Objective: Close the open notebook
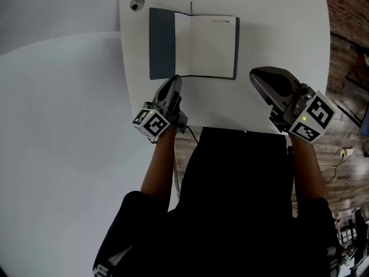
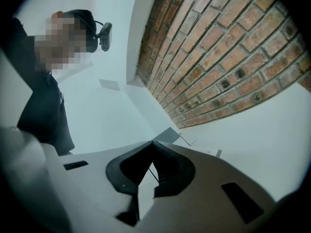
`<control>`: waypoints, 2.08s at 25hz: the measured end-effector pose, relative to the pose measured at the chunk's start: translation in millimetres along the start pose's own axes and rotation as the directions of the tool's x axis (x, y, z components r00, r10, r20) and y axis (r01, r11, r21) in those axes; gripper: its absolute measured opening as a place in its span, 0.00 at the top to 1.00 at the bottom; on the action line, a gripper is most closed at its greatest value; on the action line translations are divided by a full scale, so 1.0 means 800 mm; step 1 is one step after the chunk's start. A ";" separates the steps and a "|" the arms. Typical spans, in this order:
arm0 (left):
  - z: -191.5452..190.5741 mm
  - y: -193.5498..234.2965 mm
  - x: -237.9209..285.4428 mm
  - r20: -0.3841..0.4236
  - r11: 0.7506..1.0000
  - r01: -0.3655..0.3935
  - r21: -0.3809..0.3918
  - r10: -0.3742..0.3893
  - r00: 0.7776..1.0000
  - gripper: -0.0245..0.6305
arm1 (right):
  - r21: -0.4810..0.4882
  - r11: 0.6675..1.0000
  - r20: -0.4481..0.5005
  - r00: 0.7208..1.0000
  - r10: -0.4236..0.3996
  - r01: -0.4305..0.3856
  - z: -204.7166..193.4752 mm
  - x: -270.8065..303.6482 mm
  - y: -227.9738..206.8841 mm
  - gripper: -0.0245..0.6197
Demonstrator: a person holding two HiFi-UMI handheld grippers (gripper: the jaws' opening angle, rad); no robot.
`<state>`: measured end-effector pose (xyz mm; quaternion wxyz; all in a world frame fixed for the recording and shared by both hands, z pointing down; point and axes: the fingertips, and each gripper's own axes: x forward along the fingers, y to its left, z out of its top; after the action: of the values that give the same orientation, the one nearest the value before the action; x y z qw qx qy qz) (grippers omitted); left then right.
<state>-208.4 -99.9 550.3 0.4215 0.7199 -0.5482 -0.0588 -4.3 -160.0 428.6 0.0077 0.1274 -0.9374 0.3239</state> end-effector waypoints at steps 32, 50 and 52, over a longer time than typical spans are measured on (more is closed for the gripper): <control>-0.129 -0.073 0.082 -0.533 0.688 0.227 0.689 0.270 0.802 0.91 | 0.025 0.991 0.059 0.989 -0.132 0.131 -0.023 -0.147 -0.048 0.95; -0.159 -0.075 0.093 -0.660 0.619 0.350 0.703 0.383 0.646 0.79 | 0.049 0.989 0.081 0.987 -0.142 0.138 -0.039 -0.207 -0.067 0.95; -0.151 -0.086 0.089 -0.635 0.624 0.325 0.710 0.367 0.680 0.79 | 0.039 0.991 0.082 0.988 -0.134 0.131 -0.038 -0.214 -0.063 0.95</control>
<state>-63.3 -91.2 608.4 0.2486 0.7804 -0.3090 0.4834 171.2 -139.6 466.9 -0.0124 0.2032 -0.9207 0.3328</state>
